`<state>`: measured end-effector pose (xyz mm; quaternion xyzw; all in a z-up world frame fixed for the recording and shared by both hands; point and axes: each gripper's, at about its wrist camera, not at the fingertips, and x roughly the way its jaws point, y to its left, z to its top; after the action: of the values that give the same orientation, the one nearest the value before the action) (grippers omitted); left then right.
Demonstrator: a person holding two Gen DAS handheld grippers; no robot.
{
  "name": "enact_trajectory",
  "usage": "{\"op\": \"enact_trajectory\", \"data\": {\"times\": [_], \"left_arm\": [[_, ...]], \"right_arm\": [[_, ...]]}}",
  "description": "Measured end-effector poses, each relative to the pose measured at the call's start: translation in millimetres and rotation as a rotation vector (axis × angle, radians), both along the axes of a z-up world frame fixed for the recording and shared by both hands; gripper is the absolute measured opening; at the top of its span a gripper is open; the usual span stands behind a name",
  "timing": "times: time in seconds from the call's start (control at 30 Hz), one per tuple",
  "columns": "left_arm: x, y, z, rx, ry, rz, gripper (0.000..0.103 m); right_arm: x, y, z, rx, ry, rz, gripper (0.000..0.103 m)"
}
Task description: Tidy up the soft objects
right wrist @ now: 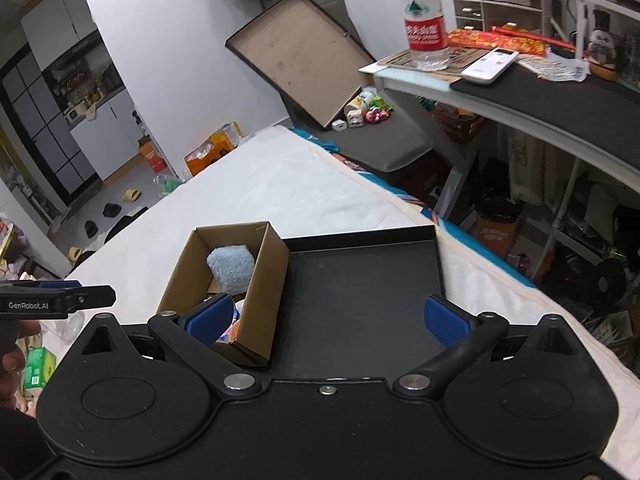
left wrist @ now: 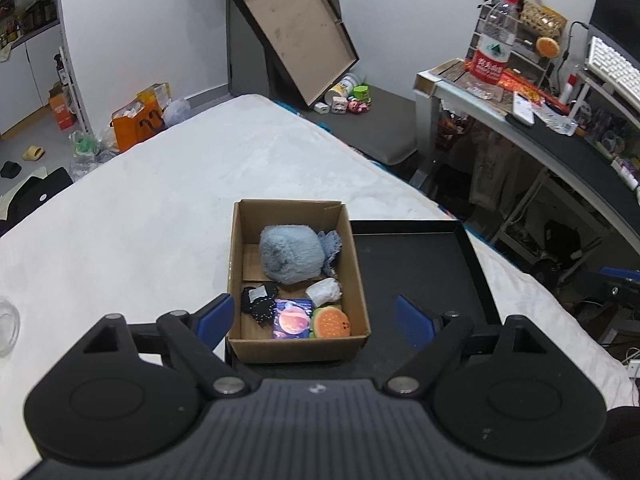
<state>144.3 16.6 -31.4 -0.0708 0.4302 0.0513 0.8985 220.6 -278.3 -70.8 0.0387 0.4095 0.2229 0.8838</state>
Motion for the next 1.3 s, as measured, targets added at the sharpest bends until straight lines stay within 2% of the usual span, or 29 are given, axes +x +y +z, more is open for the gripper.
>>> {"op": "enact_trajectory", "data": {"times": [0.5, 0.67, 0.9, 0.97, 1.3], "left_arm": [[-43.5, -17.3, 39.9, -0.009, -0.055, -0.012, 0.091], [-63.0, -19.1, 49.6, -0.009, -0.085, -0.007, 0.096], [-87.8, -19.8, 54.9, -0.003, -0.118, 0.009, 0.099], [-94.2, -19.1, 55.7, -0.010, -0.128, 0.011, 0.102], [-123.5, -28.0, 52.3, 0.001, -0.145, -0.020, 0.102]], "right_arm": [[-30.8, -24.6, 34.3, 0.042, -0.039, -0.020, 0.103], [-45.8, -27.7, 43.5, 0.051, -0.054, -0.015, 0.103], [-66.9, -28.5, 51.3, 0.058, -0.058, -0.003, 0.103], [-73.8, -27.8, 52.7, 0.055, -0.061, 0.000, 0.103], [-107.2, -24.1, 54.2, 0.034, -0.082, -0.003, 0.103]]}}
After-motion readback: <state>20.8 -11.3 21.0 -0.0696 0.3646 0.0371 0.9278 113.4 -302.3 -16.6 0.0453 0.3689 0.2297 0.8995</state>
